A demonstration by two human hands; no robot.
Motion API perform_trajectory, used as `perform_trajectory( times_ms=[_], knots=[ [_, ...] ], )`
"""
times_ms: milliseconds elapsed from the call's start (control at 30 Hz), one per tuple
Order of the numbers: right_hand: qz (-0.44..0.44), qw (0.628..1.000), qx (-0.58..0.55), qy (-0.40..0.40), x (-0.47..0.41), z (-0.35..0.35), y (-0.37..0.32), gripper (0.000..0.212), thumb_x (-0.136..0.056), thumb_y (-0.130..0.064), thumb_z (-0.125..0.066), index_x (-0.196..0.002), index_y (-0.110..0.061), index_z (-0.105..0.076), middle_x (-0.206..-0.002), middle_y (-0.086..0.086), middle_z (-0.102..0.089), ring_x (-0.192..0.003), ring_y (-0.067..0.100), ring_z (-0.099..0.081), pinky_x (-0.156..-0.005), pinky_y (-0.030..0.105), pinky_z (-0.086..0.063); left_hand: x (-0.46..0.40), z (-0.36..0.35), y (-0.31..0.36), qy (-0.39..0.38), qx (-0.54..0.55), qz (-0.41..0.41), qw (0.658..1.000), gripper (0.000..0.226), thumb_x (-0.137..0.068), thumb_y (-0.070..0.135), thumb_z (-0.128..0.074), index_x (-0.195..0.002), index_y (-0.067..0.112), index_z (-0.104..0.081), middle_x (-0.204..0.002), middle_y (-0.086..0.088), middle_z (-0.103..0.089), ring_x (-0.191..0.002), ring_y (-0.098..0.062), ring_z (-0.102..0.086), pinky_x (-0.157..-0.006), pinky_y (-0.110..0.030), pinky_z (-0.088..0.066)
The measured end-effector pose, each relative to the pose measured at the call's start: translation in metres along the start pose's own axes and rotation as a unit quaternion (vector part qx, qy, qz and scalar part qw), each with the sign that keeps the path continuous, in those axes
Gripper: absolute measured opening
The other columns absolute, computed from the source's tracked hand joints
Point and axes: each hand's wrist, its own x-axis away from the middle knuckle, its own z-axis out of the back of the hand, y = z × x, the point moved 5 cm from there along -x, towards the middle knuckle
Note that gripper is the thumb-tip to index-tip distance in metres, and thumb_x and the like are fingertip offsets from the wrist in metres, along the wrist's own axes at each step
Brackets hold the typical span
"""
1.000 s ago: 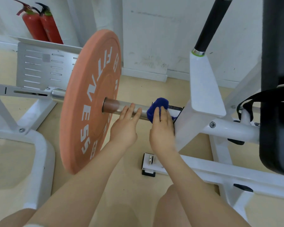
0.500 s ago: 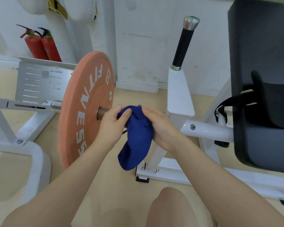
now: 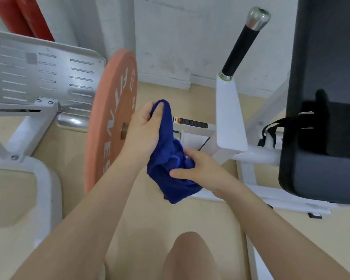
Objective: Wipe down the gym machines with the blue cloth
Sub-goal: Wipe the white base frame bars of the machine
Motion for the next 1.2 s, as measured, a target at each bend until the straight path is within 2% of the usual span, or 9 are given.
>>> perform_trajectory(
  times_ms=[133, 267, 367, 500, 700, 833, 933, 1067, 1200],
  knots=[
    [-0.024, 1.000, 0.005, -0.003, 0.056, 0.036, -0.038, 0.014, -0.086, -0.019, -0.065, -0.086, -0.006, -0.059, -0.077, 0.004, -0.059, -0.066, 0.013, -0.054, -0.061, 0.020, -0.042, 0.005, -0.011, 0.030, 0.020, 0.084, 0.164, 0.983, 0.023, -0.097, 0.014, -0.041, -0.075, 0.017, -0.048, -0.067, 0.000, -0.043, -0.062, -0.015, -0.045, -0.061, -0.029, -0.041],
    [-0.013, 0.969, -0.224, 0.100, 0.105, 0.089, -0.065, 0.015, -0.091, -0.018, -0.058, -0.105, -0.018, -0.062, -0.094, -0.003, -0.068, -0.085, 0.010, -0.064, -0.069, 0.018, -0.051, 0.012, -0.029, 0.070, 0.045, 0.026, 0.255, 0.966, 0.028, -0.092, 0.002, -0.034, -0.101, 0.020, -0.054, -0.088, 0.009, -0.056, -0.093, -0.016, -0.050, -0.083, -0.027, -0.039],
    [-0.024, 0.946, -0.262, 0.187, 0.123, 0.124, -0.077, 0.023, -0.093, -0.020, -0.057, -0.112, -0.009, -0.059, -0.083, 0.005, -0.064, -0.073, 0.018, -0.057, -0.060, 0.021, -0.047, 0.029, -0.068, 0.106, -0.079, 0.000, 0.259, 0.963, 0.027, -0.096, 0.010, -0.037, -0.106, 0.024, -0.059, -0.106, 0.006, -0.060, -0.101, -0.015, -0.054, -0.093, -0.031, -0.041],
    [-0.047, 0.933, -0.210, 0.289, 0.113, 0.157, -0.076, 0.018, -0.093, -0.024, -0.055, -0.107, -0.012, -0.055, -0.089, 0.004, -0.064, -0.079, 0.019, -0.060, -0.066, 0.027, -0.049, 0.055, -0.121, 0.118, -0.311, 0.010, 0.319, 0.895, 0.029, -0.100, 0.032, -0.034, -0.117, 0.036, -0.058, -0.116, 0.014, -0.064, -0.108, -0.007, -0.061, -0.097, -0.030, -0.042],
    [-0.058, 0.884, -0.146, 0.441, 0.068, 0.199, -0.062, 0.040, -0.094, -0.017, -0.053, -0.125, -0.013, -0.030, -0.092, -0.001, -0.055, -0.079, 0.020, -0.057, -0.065, 0.021, -0.049, -0.007, -0.113, 0.079, -0.167, -0.102, 0.330, 0.923, 0.036, -0.098, 0.011, -0.036, -0.130, 0.021, -0.047, -0.123, 0.004, -0.056, -0.100, -0.011, -0.051, -0.068, -0.011, -0.043],
    [0.053, 0.943, 0.126, 0.302, -0.005, 0.170, -0.063, 0.056, -0.096, -0.018, -0.048, -0.147, -0.017, -0.025, -0.135, 0.008, -0.048, -0.117, 0.025, -0.048, -0.094, 0.036, -0.041, -0.060, -0.109, 0.045, -0.106, -0.079, 0.345, 0.929, 0.039, -0.100, 0.014, -0.035, -0.138, 0.019, -0.042, -0.140, 0.003, -0.044, -0.129, -0.013, -0.040, -0.105, -0.023, -0.033],
    [0.052, 0.898, 0.379, 0.219, -0.039, 0.129, -0.045, 0.056, -0.094, -0.042, -0.036, -0.144, -0.015, -0.036, -0.151, 0.006, -0.034, -0.139, 0.030, -0.031, -0.110, 0.042, -0.026, -0.081, -0.113, 0.021, -0.081, 0.007, 0.407, 0.910, 0.036, -0.099, 0.020, -0.042, -0.134, 0.020, -0.047, -0.138, 0.003, -0.048, -0.127, -0.017, -0.046, -0.106, -0.030, -0.033],
    [0.041, 0.895, 0.398, 0.199, -0.079, 0.140, -0.040, 0.067, -0.089, -0.054, -0.017, -0.149, -0.023, -0.023, -0.156, -0.003, -0.019, -0.143, 0.025, -0.018, -0.114, 0.040, -0.007, -0.096, -0.124, 0.008, -0.099, 0.052, 0.399, 0.910, 0.029, -0.099, 0.016, -0.041, -0.124, 0.024, -0.054, -0.110, 0.006, -0.064, -0.094, -0.010, -0.060, -0.086, -0.023, -0.048],
    [0.061, 0.886, 0.394, 0.237, -0.072, 0.144, -0.039, 0.054, -0.090, -0.044, -0.034, -0.139, -0.021, -0.041, -0.149, 0.000, -0.037, -0.136, 0.025, -0.030, -0.105, 0.043, -0.030, -0.108, -0.136, 0.008, -0.140, 0.026, 0.400, 0.905, 0.025, -0.100, 0.018, -0.037, -0.112, 0.025, -0.057, -0.099, 0.010, -0.065, -0.093, -0.010, -0.061, -0.082, -0.020, -0.048]
  ],
)
